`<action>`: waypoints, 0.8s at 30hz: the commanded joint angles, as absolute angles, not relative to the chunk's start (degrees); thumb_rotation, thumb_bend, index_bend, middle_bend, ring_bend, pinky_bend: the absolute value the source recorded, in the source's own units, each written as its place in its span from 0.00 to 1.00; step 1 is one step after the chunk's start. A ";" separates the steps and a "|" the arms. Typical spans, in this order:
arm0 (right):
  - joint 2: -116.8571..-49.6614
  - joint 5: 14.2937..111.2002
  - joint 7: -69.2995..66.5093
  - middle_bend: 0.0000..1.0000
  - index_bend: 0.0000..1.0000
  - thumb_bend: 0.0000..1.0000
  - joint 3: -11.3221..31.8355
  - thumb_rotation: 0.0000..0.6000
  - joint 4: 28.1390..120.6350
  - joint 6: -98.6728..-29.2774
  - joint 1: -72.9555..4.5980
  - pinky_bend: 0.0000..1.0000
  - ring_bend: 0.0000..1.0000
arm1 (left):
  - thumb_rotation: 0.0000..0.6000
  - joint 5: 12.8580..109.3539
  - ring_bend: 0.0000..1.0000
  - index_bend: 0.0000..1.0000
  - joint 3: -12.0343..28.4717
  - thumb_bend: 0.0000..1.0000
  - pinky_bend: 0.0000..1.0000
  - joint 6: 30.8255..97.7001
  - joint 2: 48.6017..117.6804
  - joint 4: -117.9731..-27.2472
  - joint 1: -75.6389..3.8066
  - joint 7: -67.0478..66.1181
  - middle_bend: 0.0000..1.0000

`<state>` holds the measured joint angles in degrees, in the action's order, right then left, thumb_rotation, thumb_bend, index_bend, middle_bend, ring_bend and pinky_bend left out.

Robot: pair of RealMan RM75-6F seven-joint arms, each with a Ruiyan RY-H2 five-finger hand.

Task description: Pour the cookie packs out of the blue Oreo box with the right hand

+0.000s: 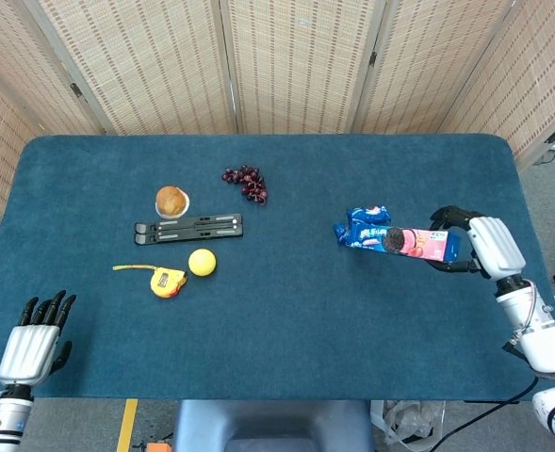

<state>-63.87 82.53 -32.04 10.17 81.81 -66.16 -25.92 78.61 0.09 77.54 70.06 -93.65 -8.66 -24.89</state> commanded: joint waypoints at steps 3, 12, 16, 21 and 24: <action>-78.37 88.05 -49.08 0.30 0.48 0.22 6.07 1.00 60.65 -69.96 -24.44 0.34 0.34 | 1.00 78.48 0.15 0.03 0.14 0.46 0.09 77.30 69.89 -93.55 -8.77 -24.57 0.08; -73.92 90.03 -46.38 0.00 0.00 0.22 2.40 1.00 58.79 -66.54 -25.04 0.01 0.00 | 1.00 78.49 0.15 0.03 0.01 0.46 0.09 77.23 69.99 -93.59 -8.82 -24.89 0.08; -67.40 86.34 -34.28 0.00 0.00 0.22 2.57 1.00 66.68 -65.12 -23.18 0.00 0.00 | 1.00 78.53 0.15 0.03 -0.05 0.46 0.09 77.22 70.08 -93.64 -8.85 -25.08 0.08; -61.30 78.85 -9.93 0.00 0.00 0.22 3.06 1.00 80.61 -70.77 -16.94 0.00 0.00 | 1.00 78.71 0.15 0.03 -0.04 0.46 0.09 77.22 69.93 -93.78 -8.92 -24.71 0.08; -60.51 76.01 3.65 0.00 0.00 0.22 2.76 1.00 88.40 -78.32 -12.31 0.00 0.00 | 1.00 79.43 0.15 0.03 -0.10 0.46 0.09 77.59 69.73 -93.78 -8.89 -23.93 0.08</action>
